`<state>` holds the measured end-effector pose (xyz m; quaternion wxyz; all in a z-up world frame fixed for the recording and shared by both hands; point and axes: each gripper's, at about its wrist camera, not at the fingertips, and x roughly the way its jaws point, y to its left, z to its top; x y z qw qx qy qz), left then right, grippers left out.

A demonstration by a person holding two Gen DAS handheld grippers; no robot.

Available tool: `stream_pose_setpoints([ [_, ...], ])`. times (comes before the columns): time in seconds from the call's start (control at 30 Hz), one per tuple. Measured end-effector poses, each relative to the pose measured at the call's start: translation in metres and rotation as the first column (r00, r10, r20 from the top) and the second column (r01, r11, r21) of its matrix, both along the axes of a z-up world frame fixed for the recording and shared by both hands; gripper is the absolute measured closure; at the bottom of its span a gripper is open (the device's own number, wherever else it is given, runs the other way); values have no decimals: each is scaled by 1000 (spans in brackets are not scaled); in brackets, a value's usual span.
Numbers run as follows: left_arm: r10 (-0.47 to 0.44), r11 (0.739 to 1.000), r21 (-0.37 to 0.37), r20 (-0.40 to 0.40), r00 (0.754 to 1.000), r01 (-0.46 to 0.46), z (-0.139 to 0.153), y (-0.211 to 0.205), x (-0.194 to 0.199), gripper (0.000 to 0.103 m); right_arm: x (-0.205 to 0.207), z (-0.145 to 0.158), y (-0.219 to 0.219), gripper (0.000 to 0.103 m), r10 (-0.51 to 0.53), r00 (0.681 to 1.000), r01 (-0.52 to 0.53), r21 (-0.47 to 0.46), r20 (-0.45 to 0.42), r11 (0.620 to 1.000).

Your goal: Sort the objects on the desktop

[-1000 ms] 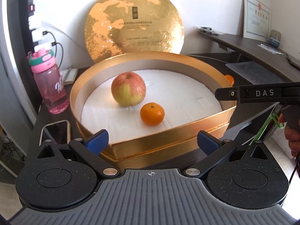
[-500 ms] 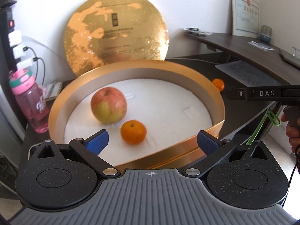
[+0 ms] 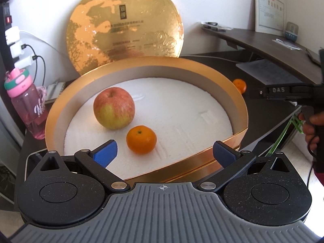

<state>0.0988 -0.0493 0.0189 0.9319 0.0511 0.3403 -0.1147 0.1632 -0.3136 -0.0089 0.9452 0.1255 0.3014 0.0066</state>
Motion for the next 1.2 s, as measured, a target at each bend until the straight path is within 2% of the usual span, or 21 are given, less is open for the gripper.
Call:
stream_pose_setpoints([
  [0.03,2,1000,0,-1,1000,-2,0,1,1,0,5,-3,-1,66,-4,1000,4,-1,-3,1000],
  [0.1,6,1000,-1,-3,1000,-6,-1,3,2,0,16,-8,-2,66,-13,1000,13,-3,-10,1000],
  [0.23,13,1000,-5,-7,1000,-13,-2,6,4,0,37,-19,-3,56,-28,999,28,-13,-21,1000],
  [0.5,20,1000,-10,-20,1000,-20,-6,9,5,0,71,-32,0,55,-5,999,7,35,-42,999],
  [0.6,26,1000,-10,-24,999,-26,-6,11,5,0,73,-33,-1,58,-3,999,5,60,-41,998],
  [0.77,22,1000,-15,-27,999,-22,-6,12,2,0,65,-32,0,60,-1,998,5,59,-57,998],
  [1.07,12,1000,-27,-21,1000,-13,-3,11,-7,0,25,-31,-21,63,-23,998,28,92,-63,995],
  [1.2,4,1000,-26,-18,1000,-5,-3,9,-11,0,21,-30,-19,58,-4,997,8,58,-73,998],
])
